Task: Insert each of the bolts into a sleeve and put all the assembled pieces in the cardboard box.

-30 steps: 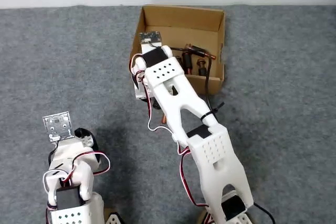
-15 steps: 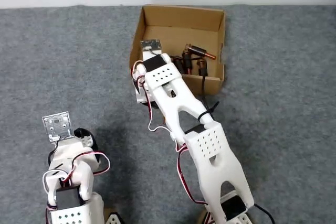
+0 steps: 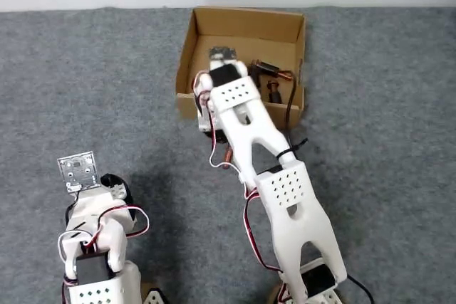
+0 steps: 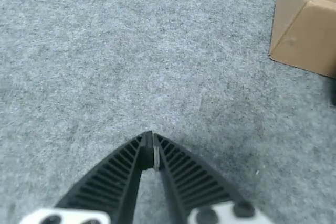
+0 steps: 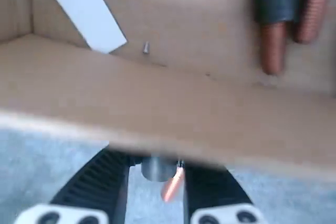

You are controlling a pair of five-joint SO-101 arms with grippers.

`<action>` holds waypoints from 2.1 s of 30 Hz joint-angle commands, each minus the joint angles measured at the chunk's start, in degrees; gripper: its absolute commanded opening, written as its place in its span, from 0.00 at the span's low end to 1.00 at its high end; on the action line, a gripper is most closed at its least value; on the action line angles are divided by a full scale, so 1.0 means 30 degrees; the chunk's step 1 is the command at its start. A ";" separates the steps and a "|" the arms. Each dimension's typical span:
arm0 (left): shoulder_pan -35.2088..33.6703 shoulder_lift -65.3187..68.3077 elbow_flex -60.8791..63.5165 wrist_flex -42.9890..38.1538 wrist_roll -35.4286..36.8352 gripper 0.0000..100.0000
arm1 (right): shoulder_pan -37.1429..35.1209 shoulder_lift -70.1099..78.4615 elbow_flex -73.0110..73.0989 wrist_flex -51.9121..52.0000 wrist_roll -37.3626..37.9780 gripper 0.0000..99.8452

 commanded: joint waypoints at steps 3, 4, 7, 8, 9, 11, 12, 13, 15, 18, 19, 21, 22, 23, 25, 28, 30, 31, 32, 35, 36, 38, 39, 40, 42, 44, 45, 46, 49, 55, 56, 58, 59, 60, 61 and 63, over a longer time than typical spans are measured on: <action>-0.0059 -0.0029 -0.0190 -0.0498 -0.0176 0.00 | 0.0366 -0.1773 -0.2989 0.1245 0.0674 0.01; -0.0059 -0.0029 -0.0190 -0.0498 -0.0176 0.00 | 0.0249 -0.2330 -0.2755 0.1245 0.0996 0.01; -0.0059 -0.0029 -0.0190 -0.0498 -0.0176 0.00 | 0.0161 -0.4029 -0.1700 0.1245 0.1260 0.01; -0.0059 -0.0029 -0.0190 -0.0498 -0.0176 0.00 | 0.0190 -0.4703 -0.1289 0.1245 0.1260 0.01; -0.0059 -0.0029 -0.0190 -0.0498 -0.0176 0.00 | 0.0249 -0.5407 -0.0674 0.1245 0.1260 0.01; -0.0059 -0.0029 -0.0190 -0.0498 -0.0176 0.00 | 0.0308 -0.6989 0.0879 0.1245 0.1260 0.01; -0.0059 -0.0029 -0.0190 -0.0498 -0.0176 0.00 | 0.0366 -0.7839 0.1846 0.1245 0.1231 0.01; -0.0059 -0.0029 -0.0190 -0.0498 -0.0176 0.00 | 0.0484 -0.8777 0.2901 0.1245 0.1172 0.01; -0.0029 -0.0029 -0.0190 -0.0498 -0.0176 0.00 | 0.0630 -1.0593 0.5099 0.1245 0.1143 0.01; -0.0029 -0.0029 -0.0190 -0.0498 -0.0176 0.00 | 0.1128 -1.3289 0.8147 0.1158 0.0850 0.01; -0.0029 -0.0029 -0.0190 -0.0498 -0.0176 0.00 | 0.1392 -1.4110 0.8996 0.1158 0.0674 0.01; -0.0029 -0.0029 -0.0190 -0.0498 -0.0176 0.00 | 0.1949 -1.5692 1.0813 0.1158 0.0527 0.01; -0.0029 -0.0029 -0.0190 -0.0498 -0.0176 0.00 | 0.2271 -1.6484 1.1634 0.1128 0.0322 0.01; -0.0029 -0.0029 -0.0190 -0.0498 -0.0176 0.00 | 0.2593 -1.7216 1.2425 0.1099 0.0059 0.01; -0.0029 -0.0029 -0.0190 -0.0469 -0.0176 0.00 | 0.3238 -1.8652 1.4095 0.1040 -0.0352 0.01; -0.0029 -0.0029 -0.0190 -0.0469 -0.0176 0.00 | 0.4059 -2.0674 1.6352 0.1011 -0.1026 0.01; -0.0029 -0.0029 -0.0190 -0.0469 -0.0176 0.00 | 0.4410 -2.2110 1.7817 0.0835 -0.1407 0.01; -0.0029 -0.0029 -0.0190 -0.0469 -0.0176 0.00 | 0.4586 -2.2872 1.8637 0.0571 -0.1553 0.01; -0.0029 -0.0029 -0.0190 -0.0469 -0.0176 0.00 | 0.4791 -2.3663 1.9516 0.0278 -0.1612 0.01; 0.0000 -0.0029 -0.0190 -0.0469 -0.0176 0.00 | 0.5465 -2.6418 2.2740 -0.1275 -0.1612 0.01; 0.0000 -0.0029 -0.0190 -0.0469 -0.0176 0.00 | 0.5729 -2.7414 2.3912 -0.1890 -0.1612 0.01; 0.0059 -0.0029 -0.0190 -0.0469 -0.0176 0.00 | 0.6374 -2.9524 2.6344 -0.3179 -0.1553 0.01; 0.0059 -0.0029 -0.0190 -0.0469 -0.0176 0.00 | 0.6696 -3.0608 2.7604 -0.3766 -0.1553 0.01; 0.0059 -0.0029 -0.0190 -0.0469 -0.0147 0.00 | 0.7048 -3.1663 2.8806 -0.4293 -0.1524 0.01; 0.0088 -0.0029 -0.0190 -0.0410 -0.0147 0.00 | 0.7810 -3.3626 3.1209 -0.5260 -0.1524 0.01; 0.0205 -0.0029 -0.0190 -0.0381 -0.0147 0.00 | 0.8630 -3.5414 3.3465 -0.5934 -0.1495 0.01; 0.0410 -0.0029 -0.0190 -0.0352 -0.0147 0.00 | 0.8952 -3.6205 3.4520 -0.6139 -0.1495 0.01; 0.0674 -0.0029 -0.0190 -0.0205 -0.0117 0.00 | 0.9245 -3.6996 3.5575 -0.6227 -0.1495 0.01; 0.1436 -0.0029 -0.0190 -0.0088 -0.0088 0.00 | 1.0212 -3.9458 3.7890 -0.6755 0.0088 0.01; 0.3311 -0.0147 -0.0190 -0.0088 -0.0147 0.00 | 1.0652 -4.4498 4.0703 -0.6520 0.2168 0.01; 0.3663 -0.0147 -0.0249 -0.0234 -0.0147 0.00 | 1.0564 -4.5289 4.0996 -0.6286 0.2256 0.01; 0.4337 -0.0147 -0.0278 -0.0850 -0.0147 0.00 | 1.0535 -4.6813 4.1670 -0.6110 0.2491 0.01; 0.4718 -0.0147 -0.0366 -0.1143 -0.0147 0.00 | 1.0652 -4.7546 4.2022 -0.6110 0.2667 0.01; 0.5099 -0.0147 -0.0689 -0.1465 -0.0176 0.00 | 1.0652 -4.8220 4.2344 -0.6110 0.2930 0.01; 0.5480 -0.0147 -0.1187 -0.1670 -0.0176 0.00 | 1.0652 -4.8864 4.2637 -0.6168 0.3223 0.01; 0.6359 -0.0029 -0.2652 -0.1875 -0.0117 0.00 | 1.0652 -5.0125 4.3253 -0.6315 0.3634 0.01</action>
